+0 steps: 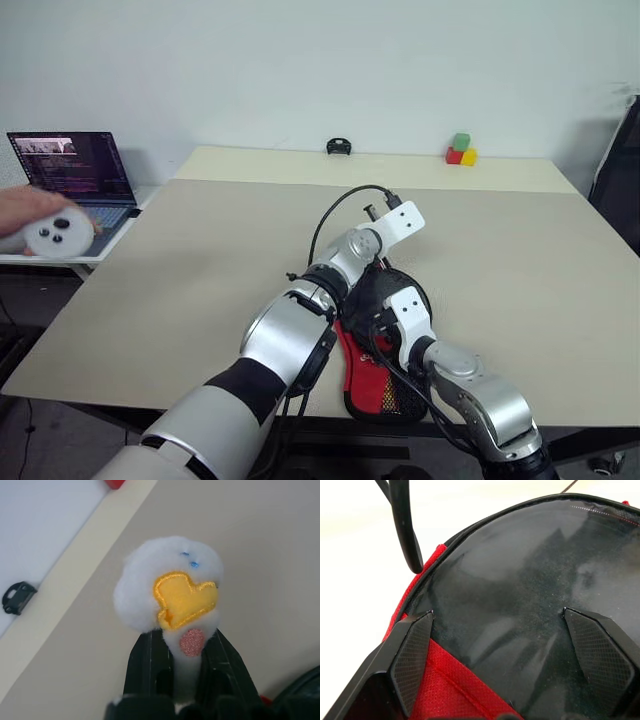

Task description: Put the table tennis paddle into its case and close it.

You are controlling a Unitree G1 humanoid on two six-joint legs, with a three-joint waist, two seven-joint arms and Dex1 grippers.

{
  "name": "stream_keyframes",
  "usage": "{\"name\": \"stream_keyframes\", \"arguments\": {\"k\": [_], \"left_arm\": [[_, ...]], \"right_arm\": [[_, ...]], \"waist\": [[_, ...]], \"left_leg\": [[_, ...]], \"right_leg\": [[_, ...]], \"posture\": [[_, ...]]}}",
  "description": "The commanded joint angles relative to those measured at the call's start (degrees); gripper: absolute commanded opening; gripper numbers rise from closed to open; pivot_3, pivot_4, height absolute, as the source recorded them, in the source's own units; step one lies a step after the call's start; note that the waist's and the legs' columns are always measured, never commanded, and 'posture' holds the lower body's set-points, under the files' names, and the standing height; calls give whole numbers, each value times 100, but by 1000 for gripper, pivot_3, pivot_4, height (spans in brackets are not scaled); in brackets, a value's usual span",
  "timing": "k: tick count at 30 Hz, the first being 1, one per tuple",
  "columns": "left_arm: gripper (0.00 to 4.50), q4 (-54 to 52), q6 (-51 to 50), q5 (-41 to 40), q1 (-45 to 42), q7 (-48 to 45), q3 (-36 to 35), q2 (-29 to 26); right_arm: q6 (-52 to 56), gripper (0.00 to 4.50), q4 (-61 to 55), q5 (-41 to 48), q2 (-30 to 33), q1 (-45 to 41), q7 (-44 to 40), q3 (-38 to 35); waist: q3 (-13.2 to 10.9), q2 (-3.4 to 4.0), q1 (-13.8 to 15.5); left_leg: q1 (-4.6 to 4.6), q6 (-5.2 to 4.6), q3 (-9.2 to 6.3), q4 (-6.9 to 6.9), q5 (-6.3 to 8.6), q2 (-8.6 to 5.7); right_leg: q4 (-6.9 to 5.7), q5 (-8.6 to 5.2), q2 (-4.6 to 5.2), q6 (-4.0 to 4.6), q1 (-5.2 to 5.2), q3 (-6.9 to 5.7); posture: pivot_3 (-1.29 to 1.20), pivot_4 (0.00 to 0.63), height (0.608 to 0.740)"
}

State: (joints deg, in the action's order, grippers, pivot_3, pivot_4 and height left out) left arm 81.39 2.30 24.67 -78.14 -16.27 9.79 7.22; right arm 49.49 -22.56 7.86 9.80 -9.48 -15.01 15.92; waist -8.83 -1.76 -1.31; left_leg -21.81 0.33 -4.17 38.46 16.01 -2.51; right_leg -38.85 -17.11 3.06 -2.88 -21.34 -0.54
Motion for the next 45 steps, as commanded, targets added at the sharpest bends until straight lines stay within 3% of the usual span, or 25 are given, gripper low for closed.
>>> {"name": "stream_keyframes", "arguments": {"k": [1, 11, 20, 36, 45], "left_arm": [[177, -181, 239, 106, 257, -432, 184, 177], [177, -190, 92, 295, 856, -567, 495, -31], [3137, -233, 361, 266, 559, -276, 405, -148], [3137, -358, 1123, -174, 105, -464, -44, -650], [3137, -657, 1743, -855, 427, -1455, -564, -1915]], "right_arm": [[786, 4500, 609, 97, -25, 453, -31, 285], [840, 4500, 595, 100, -80, 391, -44, 346], [795, 4500, 800, 96, -41, 151, -182, 368], [427, 4500, 1543, 13, 51, -466, -588, 251], [273, 4500, 1690, 67, 253, -572, -867, -50]], "waist": [[14, 6, -2], [69, 6, -29], [74, 5, -36], [58, -1, -68], [54, 2, -61]], "left_leg": [[2, 0, 1, -3, 0, 0], [39, 2, 1, -51, -1, 8], [47, 3, 1, -52, -1, 9], [86, 3, 5, -56, -1, 18], [90, 5, 3, -59, -2, 18]], "right_leg": [[1, 0, 0, 0, 0, 1], [4, -12, 4, 8, 14, 5], [5, -16, 4, 3, 19, 5], [-1, -18, 1, 0, 26, 9], [1, -17, 2, 0, 23, 7]], "posture": [[0, 150, 740], [0, 150, 740], [0, 150, 740], [0, 150, 740], [0, 150, 740]]}}
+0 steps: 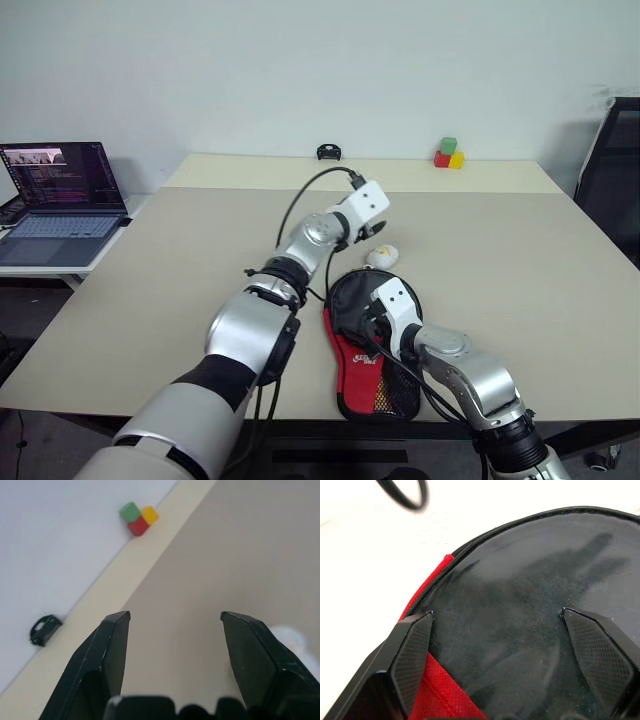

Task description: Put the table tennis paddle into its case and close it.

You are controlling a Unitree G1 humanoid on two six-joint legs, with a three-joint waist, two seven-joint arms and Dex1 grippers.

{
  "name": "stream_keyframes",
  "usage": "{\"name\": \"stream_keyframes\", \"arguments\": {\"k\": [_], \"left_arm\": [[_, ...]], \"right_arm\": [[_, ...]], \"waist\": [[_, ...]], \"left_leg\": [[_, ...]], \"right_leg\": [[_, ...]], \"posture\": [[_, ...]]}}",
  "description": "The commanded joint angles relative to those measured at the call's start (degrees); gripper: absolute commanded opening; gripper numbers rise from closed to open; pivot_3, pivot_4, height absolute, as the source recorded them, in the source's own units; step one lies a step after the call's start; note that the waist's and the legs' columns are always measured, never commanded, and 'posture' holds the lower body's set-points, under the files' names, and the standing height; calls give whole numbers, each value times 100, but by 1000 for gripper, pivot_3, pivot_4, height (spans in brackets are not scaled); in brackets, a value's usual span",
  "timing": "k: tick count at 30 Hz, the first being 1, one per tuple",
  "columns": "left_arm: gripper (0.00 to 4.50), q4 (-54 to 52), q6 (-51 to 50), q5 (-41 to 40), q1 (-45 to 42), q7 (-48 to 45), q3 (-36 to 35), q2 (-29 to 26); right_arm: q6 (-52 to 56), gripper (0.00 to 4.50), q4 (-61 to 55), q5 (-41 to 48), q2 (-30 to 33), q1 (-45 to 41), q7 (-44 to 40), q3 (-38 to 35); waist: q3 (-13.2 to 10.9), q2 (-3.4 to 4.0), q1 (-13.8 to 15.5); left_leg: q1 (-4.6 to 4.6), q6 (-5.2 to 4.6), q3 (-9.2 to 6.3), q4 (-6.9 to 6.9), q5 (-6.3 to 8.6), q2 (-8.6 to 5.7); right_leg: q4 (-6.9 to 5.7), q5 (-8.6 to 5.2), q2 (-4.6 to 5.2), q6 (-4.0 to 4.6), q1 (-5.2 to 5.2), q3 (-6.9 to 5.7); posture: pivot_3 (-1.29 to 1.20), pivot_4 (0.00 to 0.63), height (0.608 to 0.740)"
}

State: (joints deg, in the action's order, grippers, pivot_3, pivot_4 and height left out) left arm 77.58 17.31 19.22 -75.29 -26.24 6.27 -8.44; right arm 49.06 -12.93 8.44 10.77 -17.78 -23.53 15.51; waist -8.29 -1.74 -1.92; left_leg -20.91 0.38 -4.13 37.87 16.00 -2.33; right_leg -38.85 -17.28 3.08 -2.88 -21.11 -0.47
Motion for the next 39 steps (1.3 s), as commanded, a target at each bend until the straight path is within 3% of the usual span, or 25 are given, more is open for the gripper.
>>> {"name": "stream_keyframes", "arguments": {"k": [1, 5, 9, 14, 20, 24, 28, 29, 34, 39], "left_arm": [[3137, -319, 243, -450, 226, -674, -299, -463], [3137, -690, 186, -1215, 716, -1964, -762, -901], [3137, -1894, -286, -1987, 1528, -3158, -980, -1117], [3137, -4721, -1960, -2852, 2948, -3709, -880, -1238], [3137, -6474, -2984, -3138, 3816, -3820, -532, -1458], [3137, -6607, -3086, -3057, 3898, -3754, -273, -1464], [4358, -6424, -2944, -2967, 3823, -3704, -43, -1436], [4441, -6373, -2900, -2956, 3792, -3704, 2, -1425], [4441, -5872, -2562, -2829, 3469, -3643, 226, -1218], [4441, -5416, -2185, -2598, 3286, -3715, 633, -849]], "right_arm": [[307, 4500, 725, 12, 176, 258, -46, -30], [208, 4500, 680, 102, 273, 289, -235, -117], [4, 4500, 455, 370, 234, 275, -353, -485], [-20, 4500, -20, 653, 594, 208, -768, -566], [173, 4500, -781, 1161, 1105, -42, -1172, -866], [494, 4500, -1211, 1515, 1470, -192, -1276, -1234], [872, 4500, -1662, 1926, 1892, -197, -1361, -1698], [948, 4500, -1756, 2015, 2004, -161, -1384, -1805], [1130, 4500, -1921, 2233, 2600, 88, -1411, -2306], [1122, 4500, -1896, 2258, 2755, 127, -1245, -2484]], "waist": [[-1, 1, 3], [-5, 2, 18], [-25, 4, 33], [-37, 21, 44], [-75, 62, 59], [-113, 81, 69], [-116, 81, 67], [-116, 82, 68], [-118, 79, 113], [-118, 78, 151]], "left_leg": [[0, 0, 0, 0, 0, 0], [-1, 0, -1, 1, 0, -1], [-7, 0, -3, 0, 0, 0], [-53, 1, -15, 3, 0, -2], [-117, 3, -25, 4, 0, -3], [-125, 2, -25, 4, 0, -6], [-143, 2, -26, 4, 0, -5], [-151, 2, -27, 4, 0, -5], [-190, 2, -27, 11, -1, -6], [-191, 2, -23, 12, -1, -8]], "right_leg": [[0, 0, 0, 1, -1, 0], [2, 5, 2, 9, -1, -1], [8, 12, 5, 22, -1, -2], [27, 20, 14, 37, -16, 12], [31, 16, 13, 51, -55, 7], [34, 15, 14, 51, -59, 5], [35, 13, 12, 55, -72, 1], [35, 13, 11, 55, -80, 1], [35, 13, 12, 55, -111, -4], [36, 13, 12, 55, -111, -2]], "posture": [[0, 150, 740], [0, 150, 740], [0, 150, 740], [0, 150, 740], [0, 150, 740], [0, 150, 740], [0, 150, 740], [0, 150, 740], [0, 150, 740], [0, 150, 740]]}}
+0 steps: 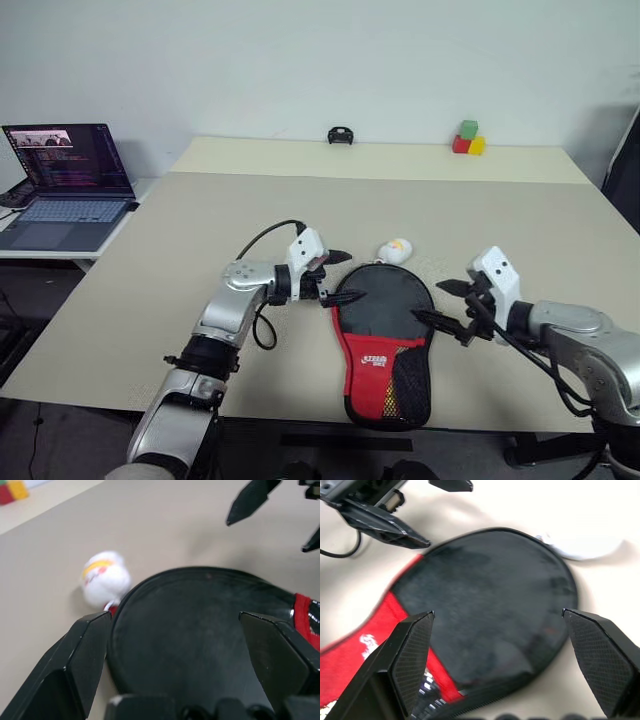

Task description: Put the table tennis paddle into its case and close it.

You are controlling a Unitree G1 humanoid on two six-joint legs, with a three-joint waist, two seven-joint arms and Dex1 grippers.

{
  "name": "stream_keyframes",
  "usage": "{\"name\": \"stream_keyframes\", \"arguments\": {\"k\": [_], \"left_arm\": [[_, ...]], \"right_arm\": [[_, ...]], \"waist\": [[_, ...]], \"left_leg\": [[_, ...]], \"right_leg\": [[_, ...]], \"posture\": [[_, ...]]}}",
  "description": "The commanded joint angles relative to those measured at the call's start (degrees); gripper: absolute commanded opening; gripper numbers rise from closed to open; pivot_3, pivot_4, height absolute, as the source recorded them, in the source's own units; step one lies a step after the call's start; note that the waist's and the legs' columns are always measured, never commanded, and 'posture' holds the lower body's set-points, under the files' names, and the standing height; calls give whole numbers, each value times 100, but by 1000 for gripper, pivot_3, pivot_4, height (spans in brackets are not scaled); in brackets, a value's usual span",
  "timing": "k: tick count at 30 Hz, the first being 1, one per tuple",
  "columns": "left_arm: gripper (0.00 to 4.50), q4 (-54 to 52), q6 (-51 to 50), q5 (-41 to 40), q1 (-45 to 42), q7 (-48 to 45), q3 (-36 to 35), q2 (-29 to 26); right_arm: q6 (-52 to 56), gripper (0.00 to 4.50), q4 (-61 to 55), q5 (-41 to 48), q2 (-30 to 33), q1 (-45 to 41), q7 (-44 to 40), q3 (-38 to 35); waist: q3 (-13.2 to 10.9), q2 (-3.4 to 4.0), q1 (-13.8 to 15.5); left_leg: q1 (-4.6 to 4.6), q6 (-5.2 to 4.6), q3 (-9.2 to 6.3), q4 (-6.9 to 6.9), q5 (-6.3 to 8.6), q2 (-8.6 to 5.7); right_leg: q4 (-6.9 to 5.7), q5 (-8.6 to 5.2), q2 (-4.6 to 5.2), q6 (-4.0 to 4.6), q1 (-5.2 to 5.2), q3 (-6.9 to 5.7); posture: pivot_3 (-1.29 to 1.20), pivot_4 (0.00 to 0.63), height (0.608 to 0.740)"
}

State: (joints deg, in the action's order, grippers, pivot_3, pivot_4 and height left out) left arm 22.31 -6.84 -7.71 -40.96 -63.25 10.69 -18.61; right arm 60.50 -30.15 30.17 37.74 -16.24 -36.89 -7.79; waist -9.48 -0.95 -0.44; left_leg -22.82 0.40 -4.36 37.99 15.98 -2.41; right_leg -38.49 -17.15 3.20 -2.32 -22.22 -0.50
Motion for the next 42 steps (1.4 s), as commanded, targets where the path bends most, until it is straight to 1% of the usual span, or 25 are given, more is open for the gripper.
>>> {"name": "stream_keyframes", "arguments": {"k": [1, 4, 8, 13, 16, 21, 23, 26, 31, 36, 42], "left_arm": [[4441, 237, 329, 168, -196, -16, 291, 263], [4441, 581, 544, 344, -287, -83, 534, 441], [4441, 1146, 800, 593, -419, -85, 734, 546], [4441, 1863, 1146, 770, -579, 29, 762, 698], [4441, 2109, 1268, 784, -567, 84, 746, 819], [4441, 2103, 1336, 768, -462, 65, 722, 888], [4441, 2059, 1323, 762, -420, 87, 713, 906], [4441, 1971, 1326, 773, -352, 129, 720, 909], [4441, 1837, 1292, 776, -268, 167, 729, 890], [4441, 1623, 1214, 787, -131, 193, 753, 851], [4441, 1445, 1117, 797, -33, 211, 775, 830]], "right_arm": [[-11, 4500, -192, 105, 43, -34, 133, -155], [21, 4500, -263, 162, 2, -22, 241, -128], [60, 4500, -339, 237, -9, 35, 331, -171], [95, 4500, -280, 363, 7, -38, 419, -272], [77, 4500, -19, 435, -43, -334, 448, -283], [-190, 4500, 1150, 188, -284, -1305, 606, -106], [-341, 4500, 1802, 80, -463, -1745, 676, -41], [-775, 4500, 2807, -249, -763, -2354, 689, 242], [-1627, 4500, 4377, -811, -1222, -3024, 690, 564], [-2714, 4500, 6305, -1316, -1786, -3761, 732, 694], [-3638, 4500, 7774, -1702, -2128, -4302, 756, 640]], "waist": [[0, -1, 3], [-1, -1, 3], [-1, -1, 4], [-1, -1, 21], [0, -1, 21], [0, 0, 14], [0, 0, 13], [2, 2, 2], [3, 4, -8], [3, 5, -52], [5, 7, -87]], "left_leg": [[0, 0, 0, 0, 0, 0], [0, 0, 0, 0, 0, 0], [0, -1, 1, 1, -1, 0], [0, -2, 2, 7, -1, -1], [3, -2, 6, 10, -1, -3], [16, -3, 15, 12, -2, -4], [17, -4, 12, 12, -2, -2], [22, -3, 19, 12, -3, -2], [22, -1, 21, 12, -5, -2], [22, 22, 26, 12, -18, -2], [22, 30, 25, 11, -23, -2]], "right_leg": [[0, 0, 0, 0, 0, 0], [-2, 0, -1, 0, 0, 0], [-4, 0, -3, 0, -1, -1], [-8, 0, -3, 0, 1, -2], [-12, 0, -3, 0, 2, -5], [-33, 0, -3, 0, 3, -4], [-34, 0, -3, 0, 3, -2], [-37, 0, -3, 0, 3, 1], [-38, 1, -3, 1, 0, 1], [-39, 1, -3, 1, -3, 4], [-40, 1, -2, 1, -3, 5]], "posture": [[0, 150, 740], [0, 150, 740], [0, 150, 740], [0, 150, 740], [0, 150, 740], [0, 150, 740], [0, 150, 740], [0, 150, 740], [0, 150, 740], [0, 150, 740], [0, 150, 740]]}}
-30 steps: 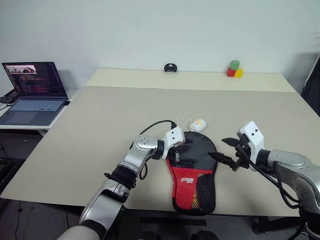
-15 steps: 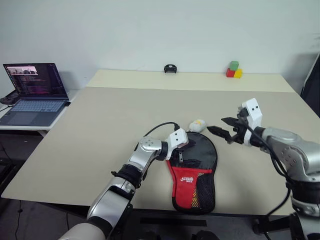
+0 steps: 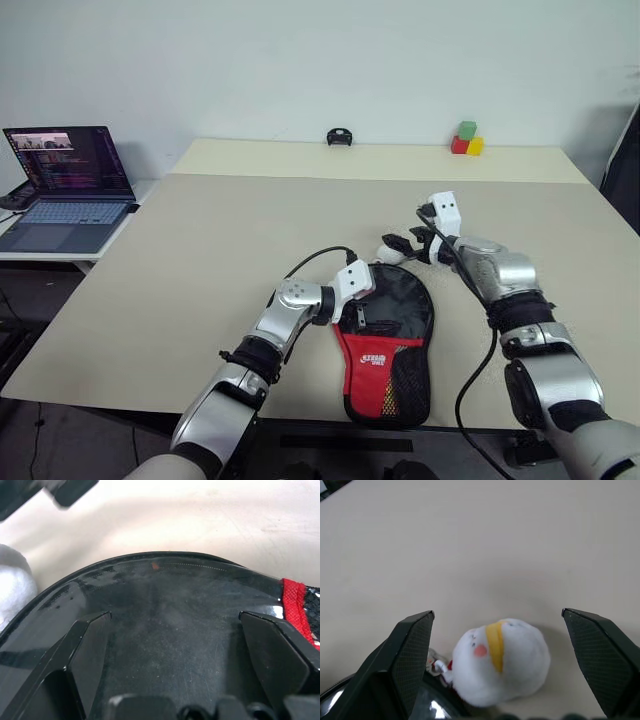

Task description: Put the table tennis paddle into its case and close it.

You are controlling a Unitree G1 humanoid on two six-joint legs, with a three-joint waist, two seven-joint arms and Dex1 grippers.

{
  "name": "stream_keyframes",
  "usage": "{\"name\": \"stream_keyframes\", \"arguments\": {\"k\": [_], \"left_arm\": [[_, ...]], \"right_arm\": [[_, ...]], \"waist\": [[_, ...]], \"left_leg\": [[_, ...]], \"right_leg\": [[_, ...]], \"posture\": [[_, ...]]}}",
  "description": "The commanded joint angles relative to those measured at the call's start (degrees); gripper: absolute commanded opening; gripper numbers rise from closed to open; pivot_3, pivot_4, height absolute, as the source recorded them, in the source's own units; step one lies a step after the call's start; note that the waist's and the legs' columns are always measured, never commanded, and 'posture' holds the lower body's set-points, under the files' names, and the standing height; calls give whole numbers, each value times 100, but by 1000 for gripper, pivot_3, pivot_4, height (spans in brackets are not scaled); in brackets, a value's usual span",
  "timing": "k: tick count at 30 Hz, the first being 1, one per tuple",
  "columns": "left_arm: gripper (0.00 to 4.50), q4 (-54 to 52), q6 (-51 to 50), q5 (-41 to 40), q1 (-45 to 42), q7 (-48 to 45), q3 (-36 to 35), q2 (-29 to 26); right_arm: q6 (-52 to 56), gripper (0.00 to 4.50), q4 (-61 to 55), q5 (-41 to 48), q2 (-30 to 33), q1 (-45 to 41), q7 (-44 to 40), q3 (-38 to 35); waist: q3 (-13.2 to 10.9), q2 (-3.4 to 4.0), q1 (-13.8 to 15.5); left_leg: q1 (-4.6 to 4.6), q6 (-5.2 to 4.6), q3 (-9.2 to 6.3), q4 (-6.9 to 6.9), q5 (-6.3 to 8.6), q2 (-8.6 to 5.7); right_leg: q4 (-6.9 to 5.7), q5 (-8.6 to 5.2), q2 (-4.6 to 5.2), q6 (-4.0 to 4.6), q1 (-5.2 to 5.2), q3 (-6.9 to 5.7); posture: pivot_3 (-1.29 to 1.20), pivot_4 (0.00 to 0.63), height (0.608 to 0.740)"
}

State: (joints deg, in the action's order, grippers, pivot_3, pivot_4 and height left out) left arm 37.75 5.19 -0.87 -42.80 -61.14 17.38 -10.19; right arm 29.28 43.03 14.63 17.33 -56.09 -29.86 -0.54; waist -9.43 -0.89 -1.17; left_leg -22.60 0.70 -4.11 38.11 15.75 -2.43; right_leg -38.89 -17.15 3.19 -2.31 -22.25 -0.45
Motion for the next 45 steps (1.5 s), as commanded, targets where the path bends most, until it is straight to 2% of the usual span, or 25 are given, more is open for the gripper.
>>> {"name": "stream_keyframes", "arguments": {"k": [1, 6, 16, 19, 25, 27, 29, 33, 45], "left_arm": [[4441, -140, -105, 117, 177, 4, 116, -21], [4441, -342, -218, 129, 285, 58, 133, -78], [4441, -458, -293, 150, 359, 105, 177, -82], [4500, -444, -289, 156, 355, 100, 189, -75], [4500, -213, -257, 210, 293, 139, 228, 9], [4500, -63, -245, 241, 250, 162, 244, 60], [4500, 112, -234, 266, 225, 149, 262, 107], [4500, 378, -202, 276, 281, 44, 295, 153], [4500, 669, -114, 277, 476, -112, 323, 231]], "right_arm": [[-705, 4500, 758, -213, -171, -419, 101, -94], [-1335, 4500, 1869, -519, -538, -718, 301, -88], [-1610, 4500, 2207, -687, -705, -758, 279, -208], [-1608, 3901, 2200, -678, -702, -729, 279, -248], [-1576, 1870, 2148, -717, -703, -660, 274, -265], [-1560, 1269, 2134, -718, -710, -657, 282, -267], [-1546, 884, 2120, -720, -714, -655, 297, -269], [-1514, 677, 2049, -734, -687, -641, 299, -260], [-1279, 674, 1628, -831, -71, -530, 190, -294]], "waist": [[1, 1, -30], [2, 4, -69], [5, 8, -69], [5, 9, -69], [6, 10, -66], [8, 10, -59], [11, 11, -56], [23, 20, -56], [43, 31, -26]], "left_leg": [[1, 1, 1, 0, 0, 0], [8, 4, 3, -2, -2, 3], [11, 10, 4, -2, -6, 4], [12, 11, 6, -2, -6, 4], [12, 11, 6, -2, -6, 4], [12, 11, 7, -2, -6, 3], [13, 11, 7, 0, -6, 2], [18, 11, 8, 0, -6, 1], [26, 9, 7, -1, -5, 0]], "right_leg": [[-1, 0, 0, 0, 0, 1], [-6, 0, 0, 1, 0, 7], [-9, 1, 0, 1, -1, 30], [-10, 1, 0, 2, -1, 33], [-11, 1, 0, 2, 0, 35], [-10, 1, 0, 2, 0, 34], [-11, 1, 0, 2, 2, 34], [-12, 1, 0, 2, 6, 34], [-10, 1, 1, 2, 19, 33]], "posture": [[0, 150, 740], [0, 150, 740], [0, 150, 740], [0, 150, 740], [0, 150, 740], [0, 150, 740], [0, 150, 740], [0, 150, 740], [0, 150, 740]]}}
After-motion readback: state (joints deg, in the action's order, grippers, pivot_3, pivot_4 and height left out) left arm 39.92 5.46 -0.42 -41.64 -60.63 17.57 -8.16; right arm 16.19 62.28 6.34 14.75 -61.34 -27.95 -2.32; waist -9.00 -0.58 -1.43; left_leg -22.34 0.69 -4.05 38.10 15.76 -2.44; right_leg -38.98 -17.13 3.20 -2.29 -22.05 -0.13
